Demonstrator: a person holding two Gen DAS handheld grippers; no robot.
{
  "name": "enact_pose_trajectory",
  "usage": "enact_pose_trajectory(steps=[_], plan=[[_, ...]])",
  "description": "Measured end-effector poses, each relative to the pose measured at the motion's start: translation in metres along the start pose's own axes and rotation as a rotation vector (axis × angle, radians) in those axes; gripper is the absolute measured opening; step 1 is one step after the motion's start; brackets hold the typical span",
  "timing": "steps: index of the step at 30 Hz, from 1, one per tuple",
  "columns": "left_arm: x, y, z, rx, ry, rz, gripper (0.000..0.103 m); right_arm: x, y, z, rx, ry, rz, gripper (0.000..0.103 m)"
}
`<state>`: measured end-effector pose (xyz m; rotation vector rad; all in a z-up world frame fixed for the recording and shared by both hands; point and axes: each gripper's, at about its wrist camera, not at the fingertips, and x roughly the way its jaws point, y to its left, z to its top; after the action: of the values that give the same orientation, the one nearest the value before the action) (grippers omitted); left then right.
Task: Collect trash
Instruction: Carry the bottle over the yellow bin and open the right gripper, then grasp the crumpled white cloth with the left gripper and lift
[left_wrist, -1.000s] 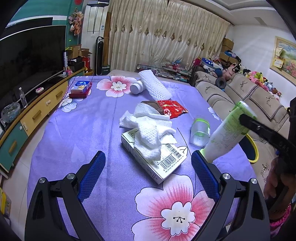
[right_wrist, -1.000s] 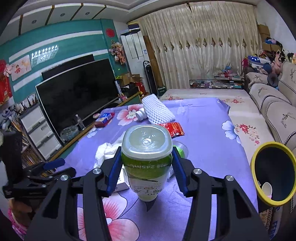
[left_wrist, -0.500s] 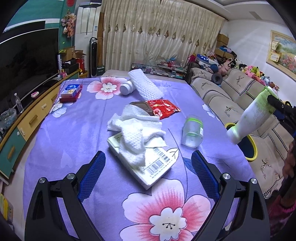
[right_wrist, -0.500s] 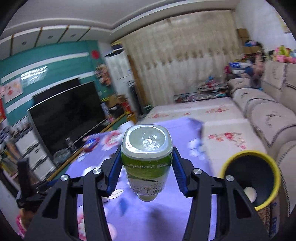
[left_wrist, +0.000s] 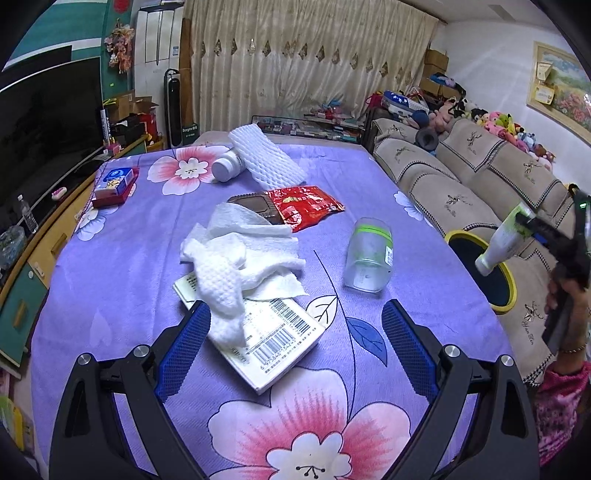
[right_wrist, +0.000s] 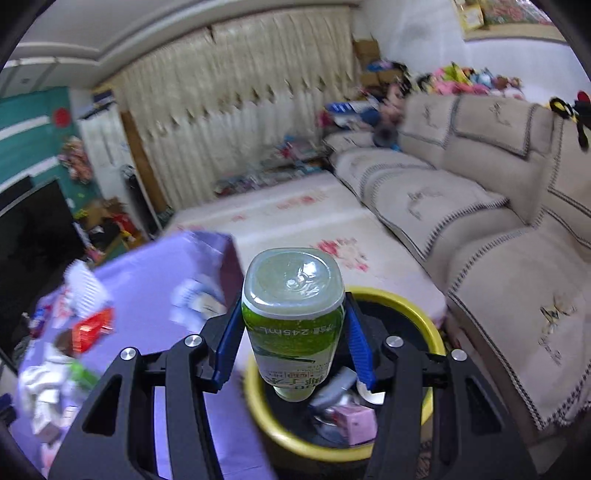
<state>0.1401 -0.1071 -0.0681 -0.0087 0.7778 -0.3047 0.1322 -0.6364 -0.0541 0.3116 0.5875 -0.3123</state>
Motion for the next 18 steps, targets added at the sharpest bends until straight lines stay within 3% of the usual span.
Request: enact_pose_trajectory(steps=[4,10,18], plan=[[0.009,-0.002,0.003,0.008,0.014,0.007,0.093,0.047,-0.017,-0.015,0.015,0.087,-0.053,0.050],[0.016,-0.004,0.006,0.011,0.026,0.012,0.092,0.080,-0.026,-0.041,0.031,0.165,-0.086,0.050],[0.017,-0.006,0.006,0.017,0.022,0.007,0.092,0.070,-0.019,-0.045,0.017,0.150,-0.084,0.056]])
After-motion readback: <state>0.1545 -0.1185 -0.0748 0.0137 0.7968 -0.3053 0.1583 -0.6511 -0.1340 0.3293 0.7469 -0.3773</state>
